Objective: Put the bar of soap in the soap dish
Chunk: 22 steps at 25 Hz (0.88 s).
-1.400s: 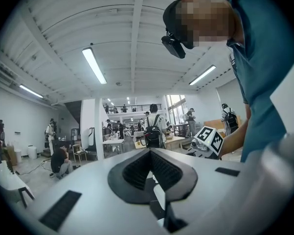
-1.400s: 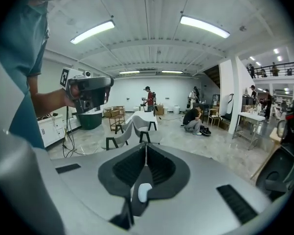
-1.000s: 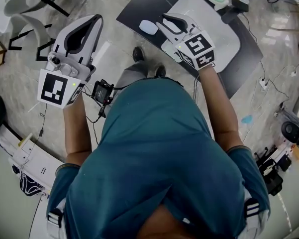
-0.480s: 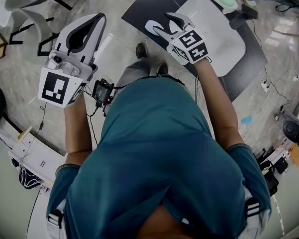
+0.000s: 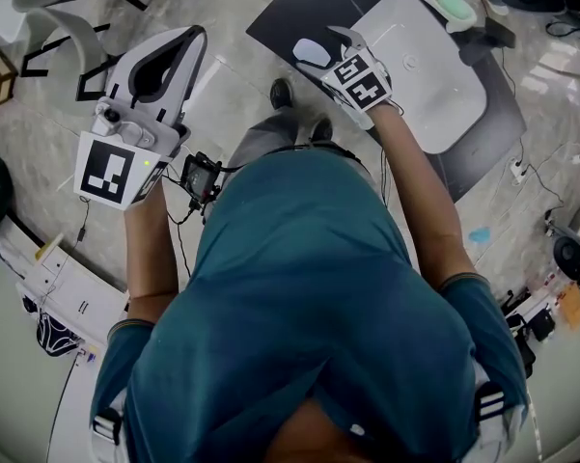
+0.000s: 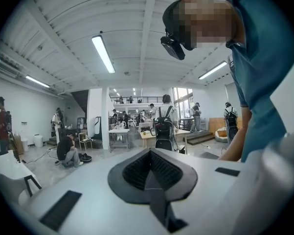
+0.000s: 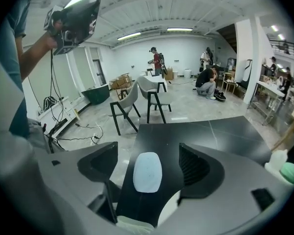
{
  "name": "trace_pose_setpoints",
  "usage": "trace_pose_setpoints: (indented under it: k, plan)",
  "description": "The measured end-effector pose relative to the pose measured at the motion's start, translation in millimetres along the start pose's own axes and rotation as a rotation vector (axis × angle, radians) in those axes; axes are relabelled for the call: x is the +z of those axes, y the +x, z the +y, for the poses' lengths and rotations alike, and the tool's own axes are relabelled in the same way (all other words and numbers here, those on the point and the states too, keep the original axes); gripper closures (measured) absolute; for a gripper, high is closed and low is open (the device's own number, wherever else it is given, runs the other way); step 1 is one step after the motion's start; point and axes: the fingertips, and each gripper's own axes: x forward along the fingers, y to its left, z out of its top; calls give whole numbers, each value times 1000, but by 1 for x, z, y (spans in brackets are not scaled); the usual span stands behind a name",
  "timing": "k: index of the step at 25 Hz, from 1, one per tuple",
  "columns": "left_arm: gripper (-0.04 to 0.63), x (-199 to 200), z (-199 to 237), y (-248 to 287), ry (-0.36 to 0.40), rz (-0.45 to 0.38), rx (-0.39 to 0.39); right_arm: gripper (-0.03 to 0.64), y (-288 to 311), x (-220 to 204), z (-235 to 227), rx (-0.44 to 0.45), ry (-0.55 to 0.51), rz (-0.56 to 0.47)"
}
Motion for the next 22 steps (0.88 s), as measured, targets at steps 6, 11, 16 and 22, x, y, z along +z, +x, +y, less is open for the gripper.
trace_pose_setpoints:
  k: [6,11,16,22]
  plan:
    - [592,-11,9,-3,-14,27,15,239,26,-21,0,24,-3,85]
    - [592,-16,19,-6,-18,29,23,239,46,-37,-1,32,-16,152]
    - [592,-20,24,-8,-20,28,22,239,55,-51,-2,17,-32,216]
    - [592,-21,21,-10,-21,33,24,244,56,-66,-3,-25,-73,249]
